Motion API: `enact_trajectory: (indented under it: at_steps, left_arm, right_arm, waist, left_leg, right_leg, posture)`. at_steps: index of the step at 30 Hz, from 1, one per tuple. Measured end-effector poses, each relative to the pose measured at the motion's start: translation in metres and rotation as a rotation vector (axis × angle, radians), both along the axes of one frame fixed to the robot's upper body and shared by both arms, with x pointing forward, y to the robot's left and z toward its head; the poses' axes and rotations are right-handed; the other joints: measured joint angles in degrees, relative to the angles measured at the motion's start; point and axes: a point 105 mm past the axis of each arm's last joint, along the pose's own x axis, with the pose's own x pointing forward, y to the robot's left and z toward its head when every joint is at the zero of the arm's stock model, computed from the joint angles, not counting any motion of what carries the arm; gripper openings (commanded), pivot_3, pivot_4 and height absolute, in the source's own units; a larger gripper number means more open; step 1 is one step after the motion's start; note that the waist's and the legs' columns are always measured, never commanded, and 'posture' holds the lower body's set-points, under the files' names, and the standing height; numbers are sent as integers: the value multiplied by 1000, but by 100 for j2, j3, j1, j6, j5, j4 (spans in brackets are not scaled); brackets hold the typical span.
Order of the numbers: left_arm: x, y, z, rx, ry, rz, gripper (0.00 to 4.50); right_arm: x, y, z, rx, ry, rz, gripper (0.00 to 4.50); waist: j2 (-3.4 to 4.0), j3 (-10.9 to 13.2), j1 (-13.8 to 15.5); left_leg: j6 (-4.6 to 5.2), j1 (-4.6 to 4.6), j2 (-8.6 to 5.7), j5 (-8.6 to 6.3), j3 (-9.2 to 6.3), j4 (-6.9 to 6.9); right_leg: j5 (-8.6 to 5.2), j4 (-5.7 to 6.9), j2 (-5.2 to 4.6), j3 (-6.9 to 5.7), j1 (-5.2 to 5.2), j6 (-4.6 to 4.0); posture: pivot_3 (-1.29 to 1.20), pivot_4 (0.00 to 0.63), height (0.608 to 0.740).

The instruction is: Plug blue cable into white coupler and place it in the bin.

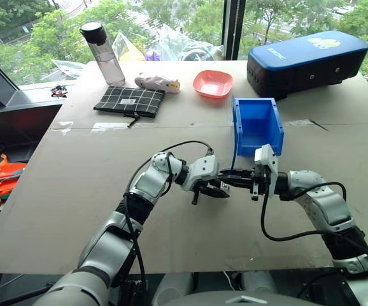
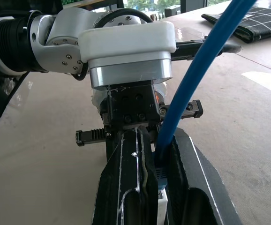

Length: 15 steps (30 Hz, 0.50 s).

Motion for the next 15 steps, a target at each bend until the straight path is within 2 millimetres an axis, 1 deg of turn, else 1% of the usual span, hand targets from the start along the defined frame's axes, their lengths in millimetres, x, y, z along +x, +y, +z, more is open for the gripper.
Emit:
enact_trajectory:
  at_steps: [8,15]
  left_arm:
    - [0,1,0,6,1,4,568]
    - [0,1,-2,8,2,8,568]
  right_arm:
    - [-4,11,-3,-143,-134,68,0]
    - [-5,15,-9,-210,-197,73,0]
  waist:
    - [0,-3,-1]
    - [-5,-27,-16]
  left_leg:
    - [0,0,-8,0,-3,0]
    - [-1,9,-9,1,-10,0]
  right_leg:
    - [0,0,1,-3,0,0]
    - [0,8,5,0,1,0]
  posture:
    - [0,150,737]
    - [0,150,737]
